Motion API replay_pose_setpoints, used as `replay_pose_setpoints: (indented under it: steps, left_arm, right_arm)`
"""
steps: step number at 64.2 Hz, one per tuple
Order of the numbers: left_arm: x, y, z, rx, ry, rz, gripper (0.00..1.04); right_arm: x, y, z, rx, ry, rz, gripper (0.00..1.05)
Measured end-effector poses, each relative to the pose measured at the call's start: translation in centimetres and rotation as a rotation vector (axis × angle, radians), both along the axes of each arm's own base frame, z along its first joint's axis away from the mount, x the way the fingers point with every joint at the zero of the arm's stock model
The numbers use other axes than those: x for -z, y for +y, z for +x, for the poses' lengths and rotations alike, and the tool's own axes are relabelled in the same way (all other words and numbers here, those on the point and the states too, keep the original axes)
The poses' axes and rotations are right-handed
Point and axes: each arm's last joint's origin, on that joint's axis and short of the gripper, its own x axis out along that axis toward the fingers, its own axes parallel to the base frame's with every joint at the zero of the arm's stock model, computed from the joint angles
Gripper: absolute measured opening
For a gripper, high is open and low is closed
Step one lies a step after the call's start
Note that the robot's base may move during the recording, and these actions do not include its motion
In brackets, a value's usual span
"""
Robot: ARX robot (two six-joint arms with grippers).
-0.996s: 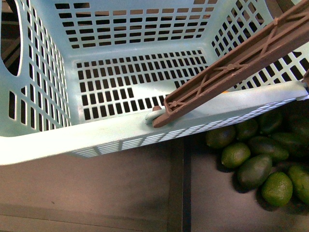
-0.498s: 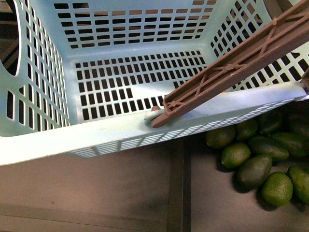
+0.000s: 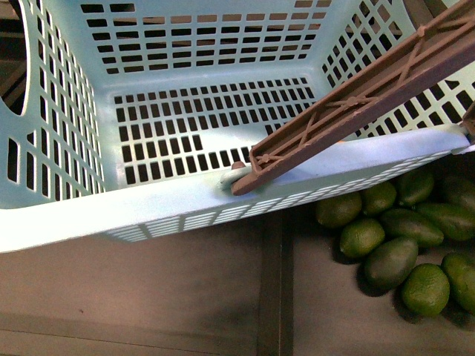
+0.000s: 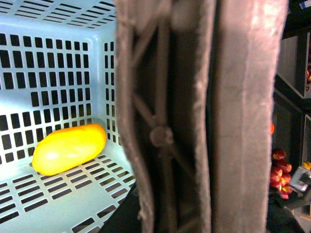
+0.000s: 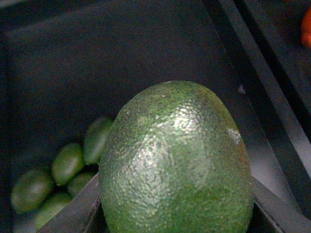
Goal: Pick mango and avocado into basket
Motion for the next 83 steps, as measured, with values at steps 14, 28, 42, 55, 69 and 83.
replay_pose_setpoints:
  steps: [14,28,42,55,69,83]
  left_arm:
    - [0.0,0.0,0.0,0.002,0.001,-0.001,0.14]
    - [0.0,0.0,0.0,0.001,0.001,-0.001,0.14]
    - [0.0,0.0,0.0,0.001,0.001,-0.001,0.14]
    - [0.0,0.0,0.0,0.001,0.001,-0.001,0.14]
    - [0.0,0.0,0.0,0.001,0.0,-0.001,0.14]
    - [0.0,0.0,0.0,0.002,0.001,-0.001,0.14]
  right_arm:
    - [-4.2,6.6,0.1,-0.154,-0.132,-0.019,0.53]
    - [-4.8,13.0,1.2,-0.275,-0.207,-0.016,0.53]
    - [-4.6,17.2,2.6,-0.304,-0.229,0.006,0.53]
    - [-4.9,19.9,3.2,-0.346,-0.248,0.047,0.53]
    - [-4.8,20.9,3.6,-0.352,-0.249,0.053,0.6]
    - [-4.8,19.9,3.8,-0.316,-0.244,0.049,0.95]
